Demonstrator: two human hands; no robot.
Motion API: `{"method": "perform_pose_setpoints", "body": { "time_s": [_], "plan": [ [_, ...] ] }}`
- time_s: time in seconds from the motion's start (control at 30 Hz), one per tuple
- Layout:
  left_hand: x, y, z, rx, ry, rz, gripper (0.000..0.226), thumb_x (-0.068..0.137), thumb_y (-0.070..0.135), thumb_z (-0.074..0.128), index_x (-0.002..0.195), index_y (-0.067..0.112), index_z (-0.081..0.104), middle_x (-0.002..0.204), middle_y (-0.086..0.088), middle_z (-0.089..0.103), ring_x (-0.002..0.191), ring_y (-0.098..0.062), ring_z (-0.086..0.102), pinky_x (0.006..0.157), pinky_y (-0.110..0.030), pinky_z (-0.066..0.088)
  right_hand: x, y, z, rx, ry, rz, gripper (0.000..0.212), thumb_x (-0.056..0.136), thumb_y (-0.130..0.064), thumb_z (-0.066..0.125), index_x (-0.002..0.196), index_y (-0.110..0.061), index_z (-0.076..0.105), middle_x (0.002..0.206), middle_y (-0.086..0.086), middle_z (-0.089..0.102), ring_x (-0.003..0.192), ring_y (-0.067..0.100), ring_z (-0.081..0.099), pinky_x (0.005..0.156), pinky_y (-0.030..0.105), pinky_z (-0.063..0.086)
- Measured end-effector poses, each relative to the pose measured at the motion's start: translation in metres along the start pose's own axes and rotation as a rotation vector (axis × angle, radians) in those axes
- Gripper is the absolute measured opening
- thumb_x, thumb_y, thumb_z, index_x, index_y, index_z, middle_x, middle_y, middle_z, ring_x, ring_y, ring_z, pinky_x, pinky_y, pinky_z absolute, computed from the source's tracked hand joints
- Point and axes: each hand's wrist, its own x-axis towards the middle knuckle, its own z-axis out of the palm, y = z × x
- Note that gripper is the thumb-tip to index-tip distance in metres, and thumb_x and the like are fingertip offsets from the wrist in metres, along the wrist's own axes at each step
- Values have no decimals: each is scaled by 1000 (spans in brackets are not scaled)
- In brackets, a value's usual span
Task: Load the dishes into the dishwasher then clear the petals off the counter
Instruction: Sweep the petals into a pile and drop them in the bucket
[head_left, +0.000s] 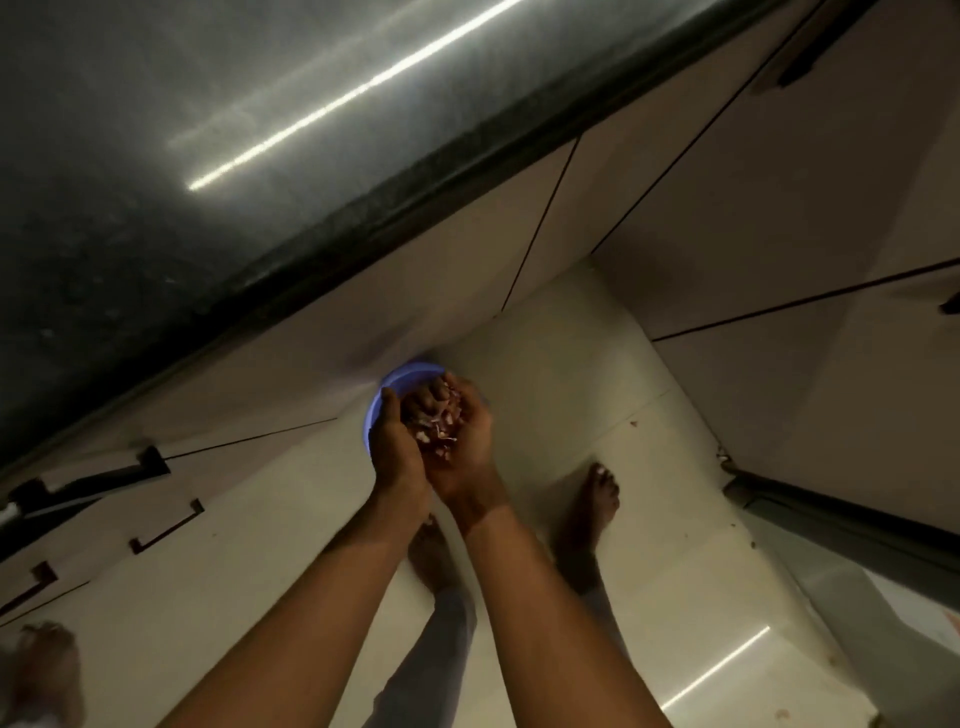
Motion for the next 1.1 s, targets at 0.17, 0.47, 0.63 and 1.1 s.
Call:
{"method": "perform_pose_setpoints", "body": {
  "time_s": [0.17, 0.47, 0.63, 1.1],
  "plan": [
    [61, -25, -31, 145, 82, -86, 58, 110, 43, 31, 129, -4, 60, 116, -19, 65, 95, -27, 66, 89, -36, 50, 63, 35, -51, -211, 223, -80, 33, 84, -32, 72, 105, -7, 70, 106, 21, 65, 101, 36, 65, 113, 55, 44],
    [129, -58, -46, 334, -27, -190, 68, 109, 50, 18, 145, -1, 46, 145, -21, 52, 132, -34, 51, 95, -36, 44, 122, 53, -129, -374, 485, -107, 21, 98, -17, 55, 103, -12, 75, 88, 3, 75, 87, 22, 68, 86, 41, 56],
    [136, -63, -60, 383, 40, -209, 72, 108, 54, 22, 156, 1, 29, 159, -16, 34, 147, -34, 34, 118, -45, 29, 118, 57, -133, -339, 482, -53, 25, 105, -28, 49, 127, -22, 61, 123, 0, 64, 111, 18, 57, 94, 41, 47],
    [54, -29, -43, 353, 24, -166, 77, 104, 62, 26, 158, 8, 27, 163, -15, 26, 150, -27, 28, 122, -45, 22, 57, 24, -81, -578, 678, -220, 29, 106, -27, 51, 106, -8, 73, 101, 9, 70, 104, 34, 67, 93, 48, 57]
  ]
}}
